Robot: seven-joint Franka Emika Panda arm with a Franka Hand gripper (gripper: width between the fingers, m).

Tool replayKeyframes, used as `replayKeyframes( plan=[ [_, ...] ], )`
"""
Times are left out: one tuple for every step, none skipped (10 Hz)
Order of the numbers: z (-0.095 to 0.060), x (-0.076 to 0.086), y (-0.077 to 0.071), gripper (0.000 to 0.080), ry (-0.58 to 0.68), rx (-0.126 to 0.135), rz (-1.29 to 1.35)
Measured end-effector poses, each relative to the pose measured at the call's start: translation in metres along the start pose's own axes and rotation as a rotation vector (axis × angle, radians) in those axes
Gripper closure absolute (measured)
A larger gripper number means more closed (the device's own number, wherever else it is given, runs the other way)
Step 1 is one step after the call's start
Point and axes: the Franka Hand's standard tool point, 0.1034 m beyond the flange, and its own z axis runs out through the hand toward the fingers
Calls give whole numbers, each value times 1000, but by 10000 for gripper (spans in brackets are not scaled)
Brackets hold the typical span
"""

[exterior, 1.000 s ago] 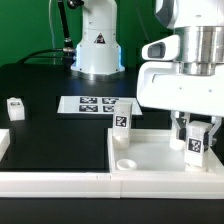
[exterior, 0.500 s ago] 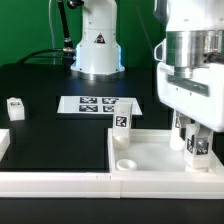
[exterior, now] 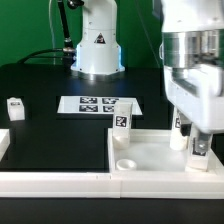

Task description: Assemble square table

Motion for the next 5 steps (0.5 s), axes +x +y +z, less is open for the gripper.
replayKeyframes(
  plan=[
    [0, -4, -2, 169, 2, 2, -219],
    [-1, -2, -4, 169, 3, 14, -358],
    [0, 0, -3, 152, 7, 11, -407],
    [0, 0, -3, 152, 8, 11, -468],
    [0, 0, -3, 151, 8, 11, -503]
  ],
)
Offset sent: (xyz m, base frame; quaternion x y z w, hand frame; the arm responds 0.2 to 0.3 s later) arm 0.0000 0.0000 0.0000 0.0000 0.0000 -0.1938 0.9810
